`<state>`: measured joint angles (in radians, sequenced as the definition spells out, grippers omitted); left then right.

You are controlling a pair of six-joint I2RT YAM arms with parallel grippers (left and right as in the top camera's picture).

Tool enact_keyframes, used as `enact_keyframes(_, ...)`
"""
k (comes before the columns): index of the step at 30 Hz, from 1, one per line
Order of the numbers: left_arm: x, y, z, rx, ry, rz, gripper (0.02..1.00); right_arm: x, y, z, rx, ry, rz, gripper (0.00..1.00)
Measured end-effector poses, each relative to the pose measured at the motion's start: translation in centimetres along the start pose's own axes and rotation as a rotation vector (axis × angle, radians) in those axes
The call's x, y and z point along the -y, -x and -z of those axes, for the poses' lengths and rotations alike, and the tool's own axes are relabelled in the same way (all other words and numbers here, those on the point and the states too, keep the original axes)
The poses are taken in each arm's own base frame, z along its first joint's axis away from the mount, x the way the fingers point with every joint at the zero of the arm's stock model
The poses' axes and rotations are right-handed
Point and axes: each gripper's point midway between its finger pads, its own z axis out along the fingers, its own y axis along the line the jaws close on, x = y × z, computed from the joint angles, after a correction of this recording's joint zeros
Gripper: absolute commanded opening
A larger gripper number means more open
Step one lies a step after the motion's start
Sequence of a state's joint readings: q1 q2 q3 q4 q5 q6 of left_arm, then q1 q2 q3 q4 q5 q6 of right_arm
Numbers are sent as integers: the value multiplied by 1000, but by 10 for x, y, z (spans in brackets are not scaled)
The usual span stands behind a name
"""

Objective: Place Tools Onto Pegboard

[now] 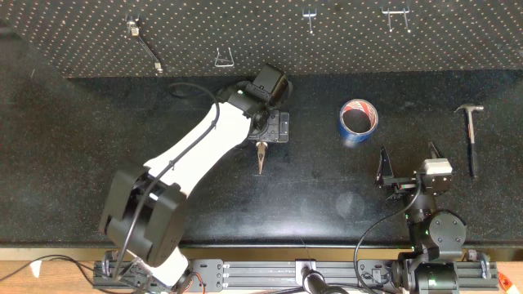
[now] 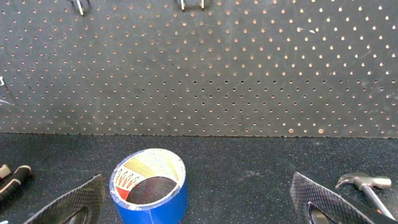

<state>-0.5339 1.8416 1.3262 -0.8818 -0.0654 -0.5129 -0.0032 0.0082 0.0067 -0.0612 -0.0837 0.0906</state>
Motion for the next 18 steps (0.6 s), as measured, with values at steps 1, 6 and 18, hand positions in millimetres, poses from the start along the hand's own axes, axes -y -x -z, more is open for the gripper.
enact_keyframes(1,-1,0,-3,-7,2,2,996,0,0,0,0,0,0,972)
enact_keyframes(6,-5,11,-15,6,-2,18,996,0,0,0,0,0,0,972)
enact_keyframes(18,-4,16,-22,13,-12,27,998,0,0,0,0,0,0,974)
